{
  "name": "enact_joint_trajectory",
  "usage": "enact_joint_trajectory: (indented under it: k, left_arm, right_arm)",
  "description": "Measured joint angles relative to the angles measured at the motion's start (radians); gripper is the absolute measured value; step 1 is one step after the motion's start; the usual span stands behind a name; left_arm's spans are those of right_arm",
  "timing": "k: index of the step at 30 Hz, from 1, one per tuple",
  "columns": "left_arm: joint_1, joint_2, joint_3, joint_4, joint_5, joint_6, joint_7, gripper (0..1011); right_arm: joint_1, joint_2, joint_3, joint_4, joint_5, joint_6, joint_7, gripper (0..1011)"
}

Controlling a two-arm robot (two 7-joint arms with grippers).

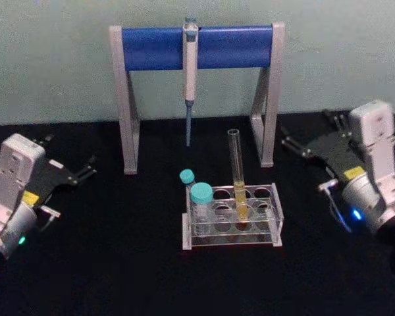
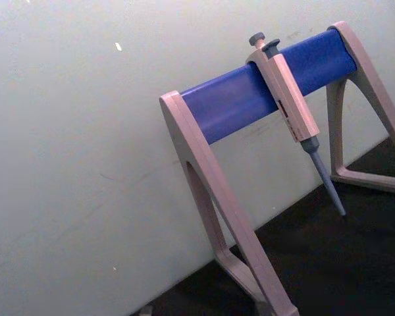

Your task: Pick up the test tube from the test tube rack, shake it, then place it back into the test tube rack.

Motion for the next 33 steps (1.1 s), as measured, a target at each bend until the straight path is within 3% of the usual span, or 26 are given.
enact_joint_trajectory:
  k: [5, 8, 14, 33]
  left_arm:
    - [0.000, 0.000, 0.000, 0.000, 0.000, 0.000, 0.000, 1001]
    - [0.000, 0.000, 0.000, 0.000, 0.000, 0.000, 0.000, 1001]
    - [0.000, 0.000, 0.000, 0.000, 0.000, 0.000, 0.000, 1001]
    - [0.000, 0.000, 0.000, 0.000, 0.000, 0.000, 0.000, 1001]
  right_arm:
    - [0.001, -0.023, -0.022, 0.048, -0.069, 0.103, -0.051, 1000]
    - [0.000, -0.032, -0.023, 0.064, -0.078, 0.123, -0.052, 1000]
    - [-0.004, -0.046, 0.000, 0.074, -0.076, 0.125, -0.047, 1000]
    - [-0.006, -0.043, -0.004, 0.071, -0.076, 0.124, -0.049, 1000]
